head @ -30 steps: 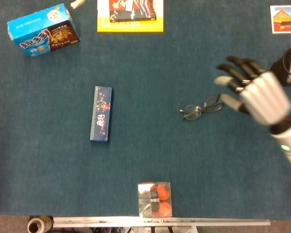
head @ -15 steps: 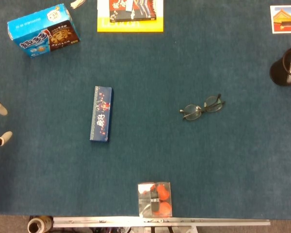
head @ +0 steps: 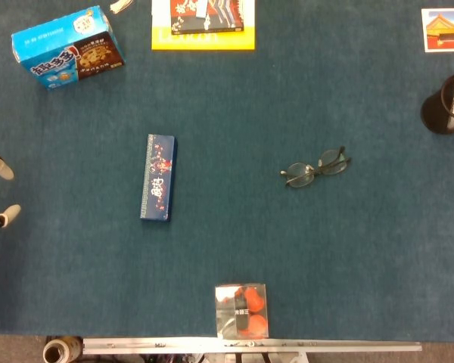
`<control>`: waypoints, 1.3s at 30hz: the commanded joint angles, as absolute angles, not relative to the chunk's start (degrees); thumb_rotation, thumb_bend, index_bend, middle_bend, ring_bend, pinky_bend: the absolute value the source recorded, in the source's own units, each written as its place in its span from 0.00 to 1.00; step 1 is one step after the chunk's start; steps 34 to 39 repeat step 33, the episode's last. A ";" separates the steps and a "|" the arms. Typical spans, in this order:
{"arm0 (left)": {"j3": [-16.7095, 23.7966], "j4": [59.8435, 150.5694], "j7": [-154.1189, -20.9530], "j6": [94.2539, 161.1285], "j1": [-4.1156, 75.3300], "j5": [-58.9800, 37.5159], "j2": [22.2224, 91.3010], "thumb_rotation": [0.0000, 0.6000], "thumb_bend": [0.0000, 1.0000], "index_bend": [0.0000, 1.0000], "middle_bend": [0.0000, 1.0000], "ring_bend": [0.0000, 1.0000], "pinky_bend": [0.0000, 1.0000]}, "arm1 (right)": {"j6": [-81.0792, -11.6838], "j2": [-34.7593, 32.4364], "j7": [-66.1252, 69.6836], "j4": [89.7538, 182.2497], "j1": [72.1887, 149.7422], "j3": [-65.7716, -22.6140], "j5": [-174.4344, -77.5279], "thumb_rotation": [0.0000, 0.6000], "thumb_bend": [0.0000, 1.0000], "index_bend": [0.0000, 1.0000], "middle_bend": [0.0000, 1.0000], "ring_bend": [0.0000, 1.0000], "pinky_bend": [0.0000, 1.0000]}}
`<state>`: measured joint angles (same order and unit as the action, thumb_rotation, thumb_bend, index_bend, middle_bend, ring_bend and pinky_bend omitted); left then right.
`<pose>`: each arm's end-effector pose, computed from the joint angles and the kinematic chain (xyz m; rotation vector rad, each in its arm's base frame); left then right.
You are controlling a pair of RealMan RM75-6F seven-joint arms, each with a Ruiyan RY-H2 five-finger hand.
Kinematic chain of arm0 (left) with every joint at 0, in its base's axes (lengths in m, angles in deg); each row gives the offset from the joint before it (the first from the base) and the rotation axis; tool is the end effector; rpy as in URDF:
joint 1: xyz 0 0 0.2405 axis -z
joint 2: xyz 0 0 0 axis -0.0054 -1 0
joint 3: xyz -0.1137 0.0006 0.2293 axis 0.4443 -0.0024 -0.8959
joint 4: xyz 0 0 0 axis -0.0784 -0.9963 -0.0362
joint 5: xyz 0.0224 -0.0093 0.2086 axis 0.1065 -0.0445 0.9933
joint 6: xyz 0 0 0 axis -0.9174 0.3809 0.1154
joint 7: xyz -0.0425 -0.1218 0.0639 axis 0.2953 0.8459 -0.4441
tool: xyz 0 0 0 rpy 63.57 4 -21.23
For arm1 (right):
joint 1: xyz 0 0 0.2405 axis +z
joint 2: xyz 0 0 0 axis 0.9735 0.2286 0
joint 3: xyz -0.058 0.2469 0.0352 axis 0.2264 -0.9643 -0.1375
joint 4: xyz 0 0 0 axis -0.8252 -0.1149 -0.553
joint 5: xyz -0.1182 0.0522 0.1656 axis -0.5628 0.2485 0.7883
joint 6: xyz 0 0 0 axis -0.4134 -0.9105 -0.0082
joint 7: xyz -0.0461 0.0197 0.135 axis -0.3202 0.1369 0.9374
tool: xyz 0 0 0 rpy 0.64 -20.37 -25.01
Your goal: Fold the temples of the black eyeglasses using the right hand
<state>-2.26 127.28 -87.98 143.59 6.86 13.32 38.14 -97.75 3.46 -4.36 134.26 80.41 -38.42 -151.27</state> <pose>-0.3016 0.1902 0.1411 -1.4445 -0.9790 -0.8969 -0.3146 -0.1608 0.1733 1.0986 -0.3647 1.0746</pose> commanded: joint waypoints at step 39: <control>-2.81 128.31 -90.90 144.02 6.29 11.13 37.87 1.00 0.00 0.48 0.39 0.31 0.35 | -77.91 10.59 -14.26 146.91 77.28 -40.90 -140.82 1.00 0.13 0.47 0.35 0.22 0.33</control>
